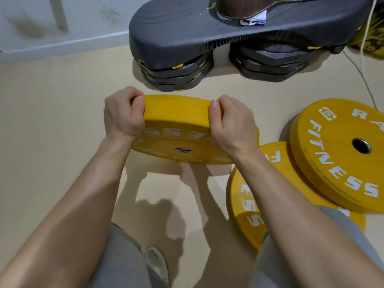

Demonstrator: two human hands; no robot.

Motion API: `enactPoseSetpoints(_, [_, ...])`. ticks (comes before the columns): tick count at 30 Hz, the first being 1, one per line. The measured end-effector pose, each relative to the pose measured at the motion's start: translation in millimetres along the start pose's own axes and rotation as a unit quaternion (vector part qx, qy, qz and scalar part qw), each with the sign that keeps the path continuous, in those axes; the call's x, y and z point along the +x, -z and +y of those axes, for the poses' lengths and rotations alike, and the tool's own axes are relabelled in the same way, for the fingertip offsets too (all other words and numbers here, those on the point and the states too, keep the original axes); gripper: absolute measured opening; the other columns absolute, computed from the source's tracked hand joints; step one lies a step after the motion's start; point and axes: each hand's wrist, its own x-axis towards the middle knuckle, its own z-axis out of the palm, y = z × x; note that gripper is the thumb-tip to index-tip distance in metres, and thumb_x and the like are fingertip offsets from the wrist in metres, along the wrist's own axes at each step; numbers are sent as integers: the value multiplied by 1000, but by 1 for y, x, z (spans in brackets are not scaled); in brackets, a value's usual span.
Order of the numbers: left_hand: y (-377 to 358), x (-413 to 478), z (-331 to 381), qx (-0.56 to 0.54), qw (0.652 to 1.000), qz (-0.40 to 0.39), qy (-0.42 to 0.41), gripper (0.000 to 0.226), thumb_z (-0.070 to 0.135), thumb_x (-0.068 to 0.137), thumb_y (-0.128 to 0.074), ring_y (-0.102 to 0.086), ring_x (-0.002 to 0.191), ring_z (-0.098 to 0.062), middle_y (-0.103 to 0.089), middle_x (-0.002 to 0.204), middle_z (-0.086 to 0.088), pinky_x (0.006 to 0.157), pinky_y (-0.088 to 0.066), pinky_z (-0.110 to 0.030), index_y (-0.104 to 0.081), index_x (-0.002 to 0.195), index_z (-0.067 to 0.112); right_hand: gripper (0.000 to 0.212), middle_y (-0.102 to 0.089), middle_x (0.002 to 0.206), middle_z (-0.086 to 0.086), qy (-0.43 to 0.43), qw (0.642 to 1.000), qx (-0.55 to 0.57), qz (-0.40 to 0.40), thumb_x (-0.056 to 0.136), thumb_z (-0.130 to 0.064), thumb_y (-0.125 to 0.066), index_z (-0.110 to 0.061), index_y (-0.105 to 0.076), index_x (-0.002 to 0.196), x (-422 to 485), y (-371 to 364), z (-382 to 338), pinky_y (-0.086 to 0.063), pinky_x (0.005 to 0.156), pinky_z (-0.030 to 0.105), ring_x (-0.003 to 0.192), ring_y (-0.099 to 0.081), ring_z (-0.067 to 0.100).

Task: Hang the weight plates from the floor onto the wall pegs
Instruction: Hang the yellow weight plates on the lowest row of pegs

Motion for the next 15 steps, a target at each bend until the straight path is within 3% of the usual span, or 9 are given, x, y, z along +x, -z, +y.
enactPoseSetpoints(7, [-44, 36, 7, -10, 1000, 5, -22, 34, 29, 85, -46, -58, 74, -24, -67, 80, -7, 63, -41, -31, -71, 87, 6, 39, -55, 76, 6, -8, 999, 17, 46, 100, -41, -32, -13, -52, 83, 38, -3, 38, -42, 66, 49, 73, -53, 30])
enactPoseSetpoints(11, [-49, 65, 10, -50, 996, -67, 10, 31, 34, 88, -48, -56, 80, -14, -66, 83, 6, 68, -41, -26, -73, 90, 16, 36, -57, 79, 1, -21, 998, 41, 37, 99, -39, -36, -13, -58, 88, 61, -1, 55, -40, 63, 39, 75, -53, 21])
enactPoseSetpoints(13, [-52, 75, -12, -66, 990, -108, 65, 31, 39, 91, -45, -54, 81, -9, -65, 85, 9, 71, -40, -23, -71, 89, 22, 33, -56, 79, -1, -27, 998, 44, 27, 98, -39, -37, -16, -58, 88, 72, 1, 63, -36, 61, 35, 75, -52, 20])
enactPoseSetpoints(15, [-56, 71, -46, -147, 958, -112, 220, 31, 45, 93, -39, -50, 73, -8, -59, 75, 9, 70, -38, -25, -59, 75, 28, 28, -53, 77, -5, -32, 997, 61, 26, 97, -38, -38, -19, -56, 86, 77, 4, 71, -32, 61, 32, 73, -50, 17])
